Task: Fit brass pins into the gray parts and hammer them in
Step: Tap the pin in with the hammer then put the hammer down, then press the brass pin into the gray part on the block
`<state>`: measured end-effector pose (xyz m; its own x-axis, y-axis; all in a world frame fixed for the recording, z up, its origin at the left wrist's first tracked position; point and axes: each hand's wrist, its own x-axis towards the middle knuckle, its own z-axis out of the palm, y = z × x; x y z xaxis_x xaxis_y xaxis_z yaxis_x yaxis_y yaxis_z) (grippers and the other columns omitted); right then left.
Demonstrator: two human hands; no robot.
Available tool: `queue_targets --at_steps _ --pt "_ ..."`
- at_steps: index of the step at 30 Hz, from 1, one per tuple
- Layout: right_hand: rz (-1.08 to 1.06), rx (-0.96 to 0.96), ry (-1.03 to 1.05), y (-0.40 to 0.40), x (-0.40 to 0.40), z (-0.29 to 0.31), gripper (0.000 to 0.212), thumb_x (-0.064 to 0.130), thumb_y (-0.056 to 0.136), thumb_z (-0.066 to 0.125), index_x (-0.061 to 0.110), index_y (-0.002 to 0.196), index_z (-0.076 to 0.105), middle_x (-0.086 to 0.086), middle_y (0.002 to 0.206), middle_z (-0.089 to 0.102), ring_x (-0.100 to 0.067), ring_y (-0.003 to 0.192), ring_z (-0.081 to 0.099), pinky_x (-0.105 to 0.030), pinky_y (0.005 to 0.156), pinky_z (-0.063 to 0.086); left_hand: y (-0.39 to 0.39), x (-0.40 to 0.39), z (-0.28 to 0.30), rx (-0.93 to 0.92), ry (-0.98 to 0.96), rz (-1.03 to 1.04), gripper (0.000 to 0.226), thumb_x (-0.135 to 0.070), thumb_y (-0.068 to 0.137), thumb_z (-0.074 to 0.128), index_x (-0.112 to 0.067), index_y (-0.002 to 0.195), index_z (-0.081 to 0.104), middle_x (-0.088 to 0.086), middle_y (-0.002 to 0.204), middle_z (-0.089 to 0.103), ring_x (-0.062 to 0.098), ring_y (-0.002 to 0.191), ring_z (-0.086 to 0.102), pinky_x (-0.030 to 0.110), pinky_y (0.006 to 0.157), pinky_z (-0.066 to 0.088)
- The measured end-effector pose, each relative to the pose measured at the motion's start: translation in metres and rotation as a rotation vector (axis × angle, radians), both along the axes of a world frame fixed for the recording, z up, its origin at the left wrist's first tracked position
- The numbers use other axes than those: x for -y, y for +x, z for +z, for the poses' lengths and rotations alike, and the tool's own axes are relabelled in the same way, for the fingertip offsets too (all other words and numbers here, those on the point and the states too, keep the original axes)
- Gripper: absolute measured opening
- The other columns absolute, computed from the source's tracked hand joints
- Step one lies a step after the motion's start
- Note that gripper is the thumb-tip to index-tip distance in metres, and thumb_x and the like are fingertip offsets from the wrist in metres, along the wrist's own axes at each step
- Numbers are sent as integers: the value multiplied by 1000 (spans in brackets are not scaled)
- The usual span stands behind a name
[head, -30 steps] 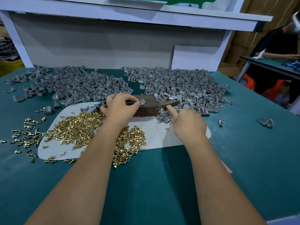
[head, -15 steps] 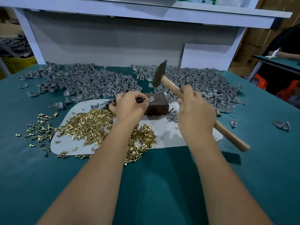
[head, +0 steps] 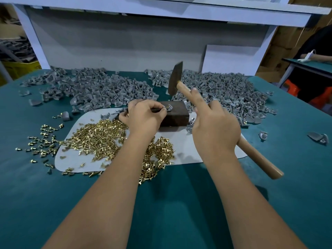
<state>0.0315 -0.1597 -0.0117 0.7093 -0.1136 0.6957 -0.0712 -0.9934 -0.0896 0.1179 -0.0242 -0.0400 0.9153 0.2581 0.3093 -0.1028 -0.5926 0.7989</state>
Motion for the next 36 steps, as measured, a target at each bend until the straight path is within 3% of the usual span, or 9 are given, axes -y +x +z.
queue_targets --at_steps 5,8,12,16,20,23,27,31,36 --pt "6 -69 -27 3 -3 -4 58 9 86 60 30 139 47 -11 84 60 -32 69 57 -33 58 29 0 -1 -1 8 -8 -22 25 -41 78 78 -45 60 60 -18 115 63 5 128 29 42 102 13" --pt "29 14 52 -1 -4 -2 59 3 80 67 23 134 54 -13 74 57 -32 57 53 -34 53 34 1 0 -1 9 29 9 21 -41 79 77 -43 63 63 -15 116 66 5 130 31 44 105 13" --pt "-14 -109 -20 3 -4 -7 60 14 89 58 34 142 39 -9 91 60 -29 71 58 -33 57 29 -2 -2 -1 26 5 -40 27 -41 79 77 -47 60 58 -18 114 65 7 129 32 41 101 11" --pt "-12 -50 74 1 -7 -7 62 8 87 59 29 143 42 -12 85 58 -31 66 54 -34 57 31 -1 0 0 20 48 -16 25 -39 79 77 -46 63 60 -18 114 68 9 132 36 43 104 12" --pt "-29 -114 -9 3 -7 -9 62 16 90 55 34 145 33 -8 94 58 -28 73 56 -33 59 31 -2 -1 -1 20 25 -35 28 -41 79 77 -47 59 57 -16 120 65 8 133 34 39 102 9" --pt "-19 -54 50 -1 -8 -5 62 8 85 62 27 141 44 -12 83 57 -30 64 53 -33 56 30 0 0 -2 33 68 2 22 -40 79 76 -46 63 62 -15 120 67 7 134 36 45 106 13" --pt "-50 -157 -10 4 -4 -8 62 19 92 53 36 146 27 -8 98 58 -27 78 57 -34 61 31 -1 -1 -2 27 62 -24 29 -42 80 75 -49 58 56 -18 118 66 8 134 35 46 106 12" --pt "-3 -3 81 -1 -7 -4 63 8 83 63 27 140 45 -12 80 57 -24 58 40 -32 55 31 1 0 -3 58 77 4 25 -41 80 76 -48 62 59 -16 115 67 9 133 37 47 106 14" --pt "-42 -169 40 3 -6 -5 61 20 92 52 38 145 27 -7 94 56 -22 66 39 -33 57 31 -1 -1 -4 57 43 -19 32 -41 79 77 -51 57 55 -21 112 62 9 132 35 44 103 13"
